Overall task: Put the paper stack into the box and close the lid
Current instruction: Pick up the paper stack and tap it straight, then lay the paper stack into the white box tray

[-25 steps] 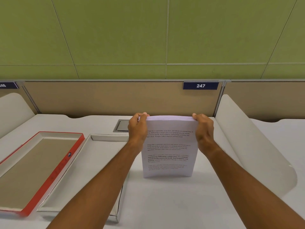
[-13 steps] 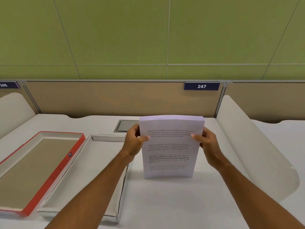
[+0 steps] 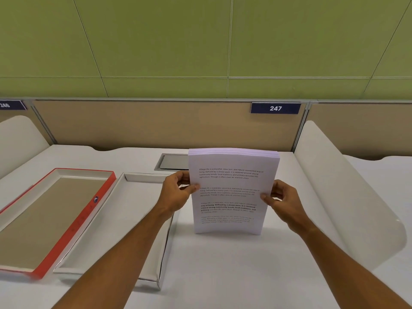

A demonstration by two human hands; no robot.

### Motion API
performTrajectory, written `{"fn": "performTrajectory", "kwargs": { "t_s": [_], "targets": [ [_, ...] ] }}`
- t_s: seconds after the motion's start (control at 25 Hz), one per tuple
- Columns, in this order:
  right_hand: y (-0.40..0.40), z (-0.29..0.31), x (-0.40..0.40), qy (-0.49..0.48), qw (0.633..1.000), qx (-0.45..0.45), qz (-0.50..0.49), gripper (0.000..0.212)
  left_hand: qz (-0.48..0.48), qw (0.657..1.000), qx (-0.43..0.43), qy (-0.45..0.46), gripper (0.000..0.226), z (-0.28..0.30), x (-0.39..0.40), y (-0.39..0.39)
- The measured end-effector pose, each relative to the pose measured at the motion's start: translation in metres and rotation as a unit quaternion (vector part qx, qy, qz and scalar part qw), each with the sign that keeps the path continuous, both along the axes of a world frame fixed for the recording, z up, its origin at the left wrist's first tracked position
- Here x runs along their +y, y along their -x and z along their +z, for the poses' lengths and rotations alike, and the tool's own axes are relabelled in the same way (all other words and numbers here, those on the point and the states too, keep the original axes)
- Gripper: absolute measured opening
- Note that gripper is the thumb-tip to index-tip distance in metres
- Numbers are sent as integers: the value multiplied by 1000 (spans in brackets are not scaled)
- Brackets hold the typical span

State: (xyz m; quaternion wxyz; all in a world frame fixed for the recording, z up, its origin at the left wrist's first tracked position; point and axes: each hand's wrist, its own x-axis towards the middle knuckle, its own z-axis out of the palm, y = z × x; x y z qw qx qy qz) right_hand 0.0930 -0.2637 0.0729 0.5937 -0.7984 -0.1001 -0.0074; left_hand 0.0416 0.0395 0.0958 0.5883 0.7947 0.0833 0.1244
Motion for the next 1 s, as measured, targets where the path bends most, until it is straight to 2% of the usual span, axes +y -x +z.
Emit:
{"fn": "performTrajectory", "kwargs": {
  "t_s": [0.12, 0.24, 0.4, 0.6, 0.84, 1.0],
  "targets": [
    [3, -14, -2, 10, 1000, 23, 11, 18, 1, 999, 34, -25, 24, -19, -1, 6],
    [5, -22, -2, 15, 1000, 21, -7, 17, 23, 999, 42, -13, 18, -27, -4, 9],
    [0, -16, -1, 8, 1000, 29, 4, 15, 20, 999, 43, 0, 23, -19, 0, 12],
    [-8, 12, 12, -53, 997, 42, 43, 12, 20, 994, 24, 106, 17, 10, 21, 15],
    [-5, 37, 76, -100, 989, 85, 70, 9, 35, 986, 49, 158, 20, 30, 80, 24],
    [1, 32, 139, -81, 986, 129, 65, 12, 37, 980, 100, 167, 24, 19, 140, 29]
  ]
}}
